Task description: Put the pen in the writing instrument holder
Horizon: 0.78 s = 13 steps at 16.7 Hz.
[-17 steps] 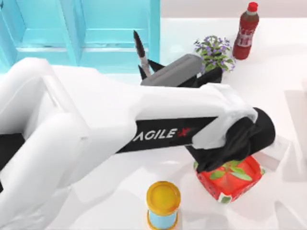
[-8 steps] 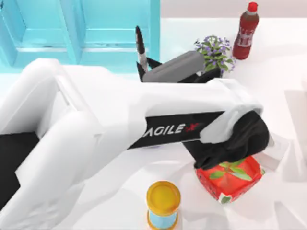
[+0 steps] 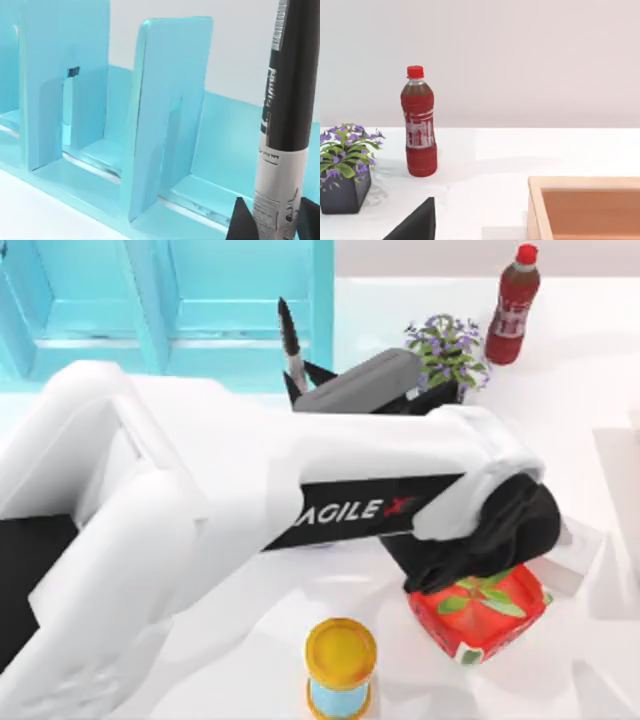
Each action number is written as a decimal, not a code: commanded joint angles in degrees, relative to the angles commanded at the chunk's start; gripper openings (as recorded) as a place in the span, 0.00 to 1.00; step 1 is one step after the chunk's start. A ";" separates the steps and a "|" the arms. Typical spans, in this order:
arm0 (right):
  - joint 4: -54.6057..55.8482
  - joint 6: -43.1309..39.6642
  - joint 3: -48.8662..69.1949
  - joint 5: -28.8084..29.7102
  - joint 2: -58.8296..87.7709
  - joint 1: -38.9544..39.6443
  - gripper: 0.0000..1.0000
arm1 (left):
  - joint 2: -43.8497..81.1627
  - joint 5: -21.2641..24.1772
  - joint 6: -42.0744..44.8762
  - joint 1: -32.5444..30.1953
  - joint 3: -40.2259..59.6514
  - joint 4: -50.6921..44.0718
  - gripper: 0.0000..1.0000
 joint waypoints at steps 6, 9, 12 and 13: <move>0.00 0.00 0.00 0.00 0.00 0.00 1.00 | 0.00 0.00 0.00 0.00 0.00 0.00 0.68; 0.00 0.00 0.00 0.00 0.00 0.00 1.00 | 0.00 0.00 0.00 0.00 0.00 0.00 0.90; 0.00 0.00 0.00 0.00 0.00 0.00 1.00 | 0.00 0.00 0.00 0.00 0.00 0.00 1.00; 0.00 0.00 0.00 0.00 0.00 0.00 1.00 | 0.00 0.00 0.00 0.00 0.00 0.00 1.00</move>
